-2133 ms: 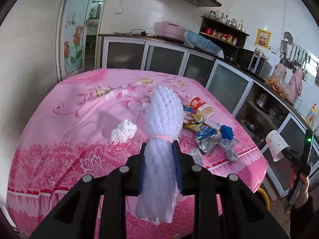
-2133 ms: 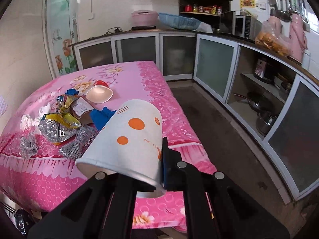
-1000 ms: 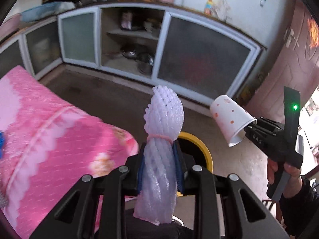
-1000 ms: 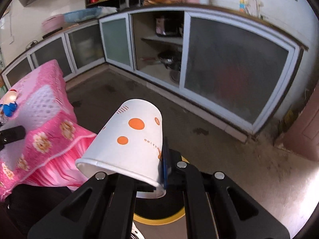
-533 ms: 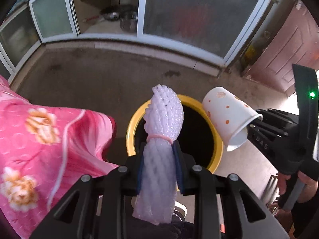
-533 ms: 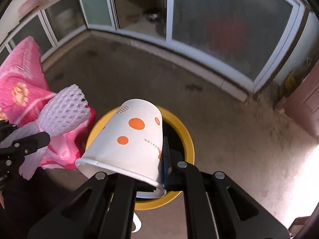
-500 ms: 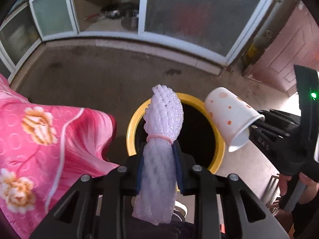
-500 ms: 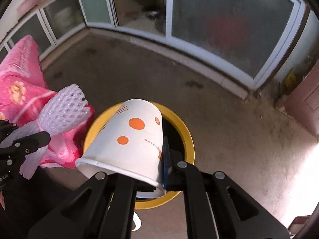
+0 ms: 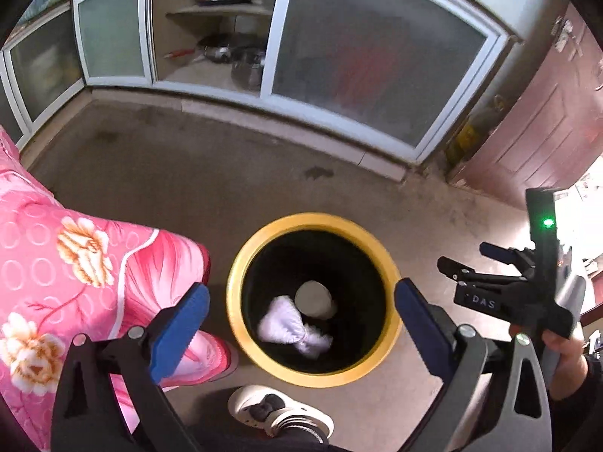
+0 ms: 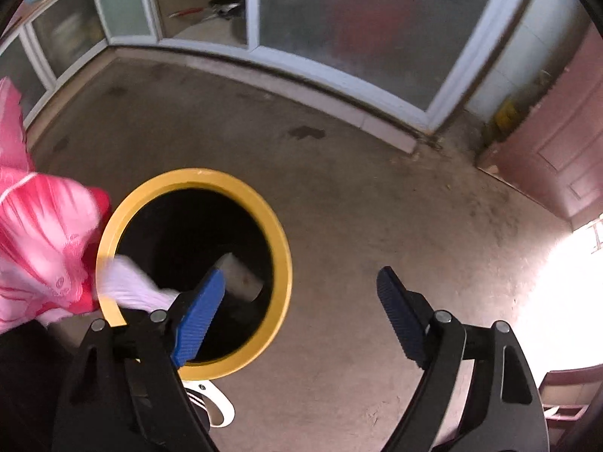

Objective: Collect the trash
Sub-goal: 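Carry both items over the yellow bin and open both tools to drop them, then swing both open tools back toward the bed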

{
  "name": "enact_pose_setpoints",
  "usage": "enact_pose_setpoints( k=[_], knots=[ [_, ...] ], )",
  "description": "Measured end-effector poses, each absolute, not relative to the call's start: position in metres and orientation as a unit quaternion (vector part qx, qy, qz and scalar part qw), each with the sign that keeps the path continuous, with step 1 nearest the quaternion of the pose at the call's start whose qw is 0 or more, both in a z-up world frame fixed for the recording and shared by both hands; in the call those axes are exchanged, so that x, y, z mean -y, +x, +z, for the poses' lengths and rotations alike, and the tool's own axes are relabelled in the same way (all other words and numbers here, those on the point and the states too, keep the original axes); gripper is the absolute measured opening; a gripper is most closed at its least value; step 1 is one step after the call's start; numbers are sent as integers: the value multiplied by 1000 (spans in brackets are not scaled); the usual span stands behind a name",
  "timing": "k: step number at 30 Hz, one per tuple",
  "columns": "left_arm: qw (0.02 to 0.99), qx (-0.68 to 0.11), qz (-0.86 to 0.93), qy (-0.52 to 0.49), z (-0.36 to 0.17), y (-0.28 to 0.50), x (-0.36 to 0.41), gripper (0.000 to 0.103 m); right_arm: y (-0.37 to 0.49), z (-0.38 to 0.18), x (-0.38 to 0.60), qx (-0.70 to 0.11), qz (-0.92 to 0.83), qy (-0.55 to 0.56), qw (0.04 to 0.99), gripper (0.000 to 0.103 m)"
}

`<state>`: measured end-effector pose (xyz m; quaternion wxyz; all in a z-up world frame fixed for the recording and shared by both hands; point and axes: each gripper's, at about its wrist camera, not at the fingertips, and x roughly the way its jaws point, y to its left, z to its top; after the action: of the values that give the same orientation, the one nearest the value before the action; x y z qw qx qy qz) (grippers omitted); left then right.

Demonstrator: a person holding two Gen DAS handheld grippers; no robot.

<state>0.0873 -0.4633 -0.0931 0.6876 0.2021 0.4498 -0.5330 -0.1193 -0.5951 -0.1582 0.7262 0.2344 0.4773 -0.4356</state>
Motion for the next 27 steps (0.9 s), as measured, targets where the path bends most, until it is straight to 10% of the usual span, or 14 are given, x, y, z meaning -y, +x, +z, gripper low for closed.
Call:
enact_pose_setpoints(
  k=[13,27],
  knots=[
    [749,-379,-535,94,17,101,351,95,-109,-47,540,-316,-433,149,831,90],
    [916,-303,-256,56,80,148,38,95,43,19,370,-266,-154,71,949,95]
  ],
)
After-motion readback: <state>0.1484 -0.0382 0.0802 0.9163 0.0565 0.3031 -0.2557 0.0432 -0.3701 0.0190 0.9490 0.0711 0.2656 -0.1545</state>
